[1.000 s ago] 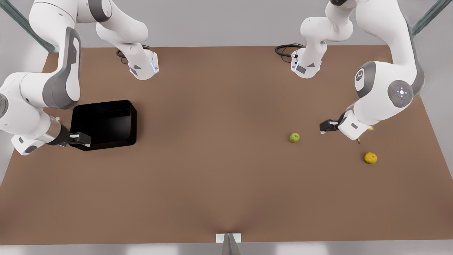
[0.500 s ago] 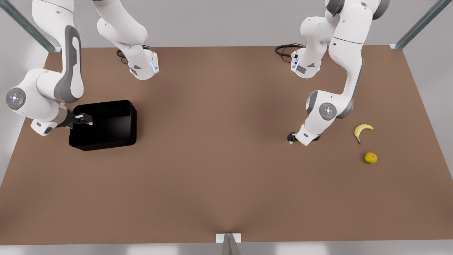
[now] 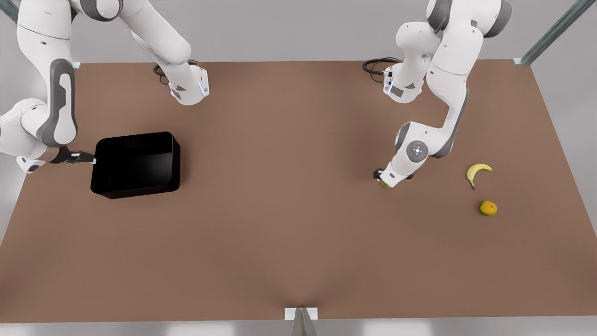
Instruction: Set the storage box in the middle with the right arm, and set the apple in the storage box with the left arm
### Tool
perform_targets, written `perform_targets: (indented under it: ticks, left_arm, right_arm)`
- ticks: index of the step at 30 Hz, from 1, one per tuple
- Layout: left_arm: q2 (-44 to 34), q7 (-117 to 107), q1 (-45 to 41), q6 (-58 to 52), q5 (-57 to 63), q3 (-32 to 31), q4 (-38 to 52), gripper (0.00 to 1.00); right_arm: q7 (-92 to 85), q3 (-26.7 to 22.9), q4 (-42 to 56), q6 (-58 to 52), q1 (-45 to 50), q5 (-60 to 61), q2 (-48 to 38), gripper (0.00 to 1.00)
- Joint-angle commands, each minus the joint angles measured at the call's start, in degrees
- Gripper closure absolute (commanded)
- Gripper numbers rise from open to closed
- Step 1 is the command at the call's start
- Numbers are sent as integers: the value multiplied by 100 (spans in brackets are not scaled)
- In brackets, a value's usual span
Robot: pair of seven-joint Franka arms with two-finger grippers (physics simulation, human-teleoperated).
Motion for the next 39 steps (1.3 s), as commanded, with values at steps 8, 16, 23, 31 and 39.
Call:
perform_targets:
  ticks: [8,16,23,31,39]
  left_arm:
    - [82,0,70,9,10,0,0,0]
    - [91,9,52,9,247,0,9,0]
    - [109,9,70,9,247,-9,18,0]
    - [127,-18,96,0,247,-9,27,0]
    - [144,-158,52,-8,247,-26,18,0]
  right_arm:
    - [-332,-9,-782,1203,-119,-35,220,0]
    - [-349,-17,-809,1625,-278,-395,818,0]
    - [-402,-17,-879,1546,-260,-615,826,74]
    - [-402,-17,-818,1528,-225,-887,914,79]
    - [-446,-9,-633,1194,-207,-887,844,79]
